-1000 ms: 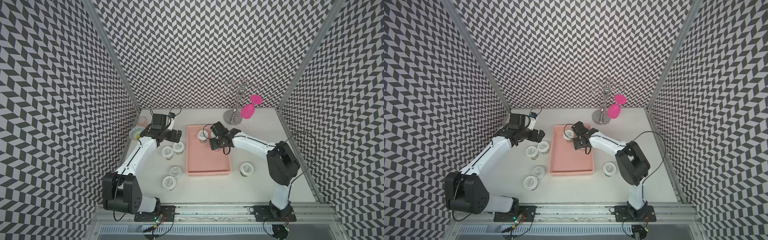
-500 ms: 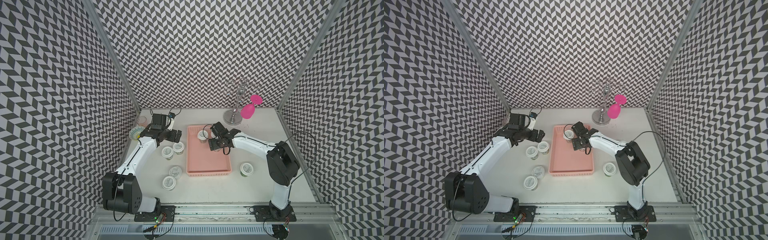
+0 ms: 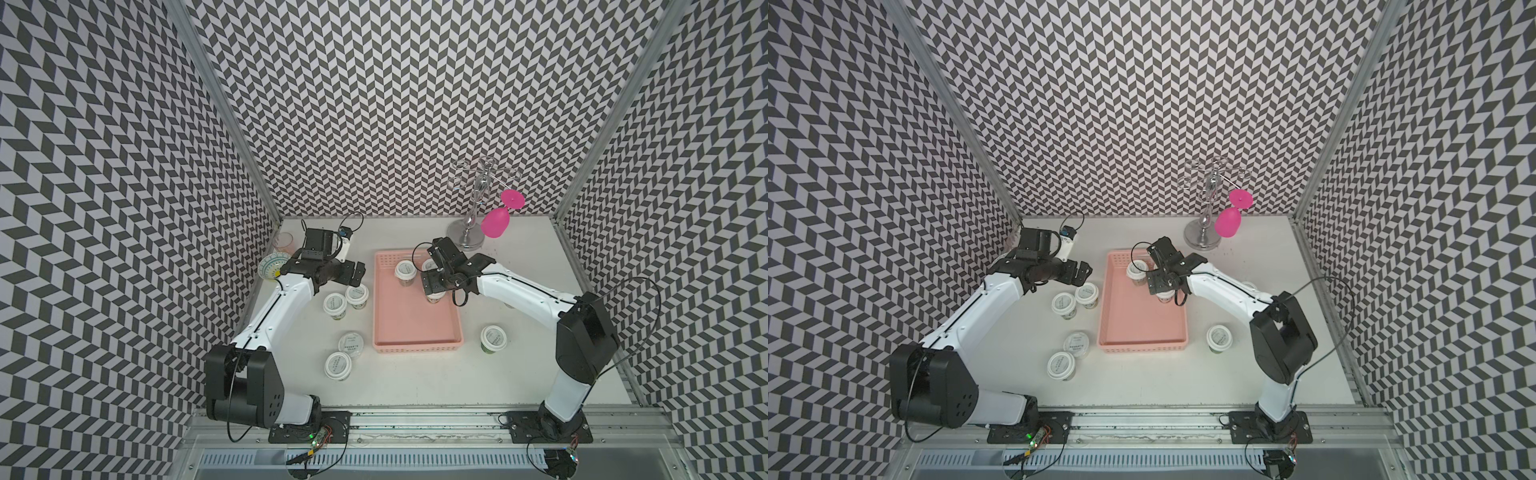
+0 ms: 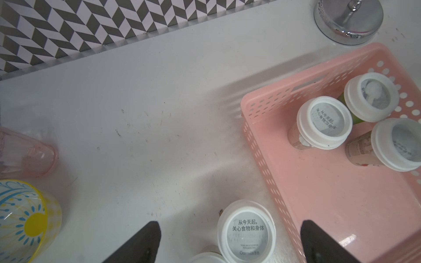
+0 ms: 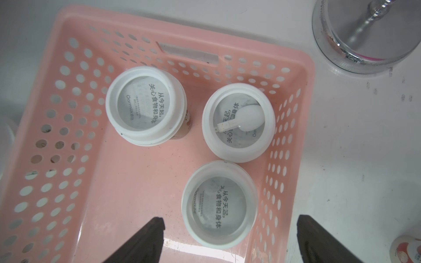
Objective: Put the yogurt in the basket
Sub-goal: Place the yogurt in the basket, then pick up the yogurt from the center of the board.
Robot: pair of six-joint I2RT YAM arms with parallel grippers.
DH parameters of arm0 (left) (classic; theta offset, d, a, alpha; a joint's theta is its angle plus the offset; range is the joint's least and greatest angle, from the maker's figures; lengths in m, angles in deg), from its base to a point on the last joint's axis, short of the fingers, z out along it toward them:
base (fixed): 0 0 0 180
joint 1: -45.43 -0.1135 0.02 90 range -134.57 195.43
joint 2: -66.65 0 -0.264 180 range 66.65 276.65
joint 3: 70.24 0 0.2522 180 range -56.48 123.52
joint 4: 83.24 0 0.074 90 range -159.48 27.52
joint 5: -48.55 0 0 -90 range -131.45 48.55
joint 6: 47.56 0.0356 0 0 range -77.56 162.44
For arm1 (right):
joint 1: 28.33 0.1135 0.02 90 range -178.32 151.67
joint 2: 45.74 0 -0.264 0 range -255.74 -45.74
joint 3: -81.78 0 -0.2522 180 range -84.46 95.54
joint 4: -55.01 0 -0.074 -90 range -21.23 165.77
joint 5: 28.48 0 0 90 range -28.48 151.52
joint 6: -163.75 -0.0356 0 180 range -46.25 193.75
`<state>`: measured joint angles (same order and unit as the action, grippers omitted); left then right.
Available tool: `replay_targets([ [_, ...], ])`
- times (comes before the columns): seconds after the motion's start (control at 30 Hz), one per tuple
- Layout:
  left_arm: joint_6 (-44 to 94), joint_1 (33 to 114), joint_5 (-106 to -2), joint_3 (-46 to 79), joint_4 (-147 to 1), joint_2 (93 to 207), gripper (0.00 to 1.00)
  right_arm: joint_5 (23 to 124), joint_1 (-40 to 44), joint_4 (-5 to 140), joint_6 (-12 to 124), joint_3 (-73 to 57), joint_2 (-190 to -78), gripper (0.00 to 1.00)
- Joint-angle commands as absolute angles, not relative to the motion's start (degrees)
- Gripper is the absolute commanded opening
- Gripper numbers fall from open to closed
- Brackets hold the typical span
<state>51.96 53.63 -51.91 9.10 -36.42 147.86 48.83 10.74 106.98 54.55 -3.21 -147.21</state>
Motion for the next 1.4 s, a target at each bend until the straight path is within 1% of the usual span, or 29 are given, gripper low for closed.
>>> replay_targets([
  [0.0, 52.95, 53.37, -53.97, 8.74, -36.44, 146.20, 1.00, 46.02, 10.43, 107.43, 55.68, -2.53, -143.88, 0.95],
  [0.17, 54.41, 53.70, -56.10, 7.57, -36.11, 145.54, 1.00, 43.77, 9.79, 107.63, 56.84, -4.15, -141.15, 0.97],
  [0.4, 56.47, 53.97, -55.15, 5.79, -35.77, 144.33, 1.00, 43.24, 6.61, 106.98, 58.37, -8.18, -136.96, 0.99],
  [0.67, 59.41, 53.98, -56.16, 3.41, -35.20, 142.58, 1.00, 43.35, 2.20, 102.51, 58.79, -15.70, -130.58, 1.00],
  [0.83, 60.67, 54.04, -56.39, 1.81, -35.28, 142.33, 1.00, 40.68, 1.15, 99.23, 59.38, -20.49, -127.41, 0.99],
  [1.07, 61.39, 54.64, -55.14, 0.21, -35.71, 143.98, 1.00, 38.92, 0.02, 94.77, 59.70, -26.39, -122.59, 1.00],
  [1.37, 60.32, 56.88, -50.72, 0.87, -36.13, 148.70, 1.00, 36.07, -0.11, 92.00, 60.37, -30.93, -121.39, 1.00],
])
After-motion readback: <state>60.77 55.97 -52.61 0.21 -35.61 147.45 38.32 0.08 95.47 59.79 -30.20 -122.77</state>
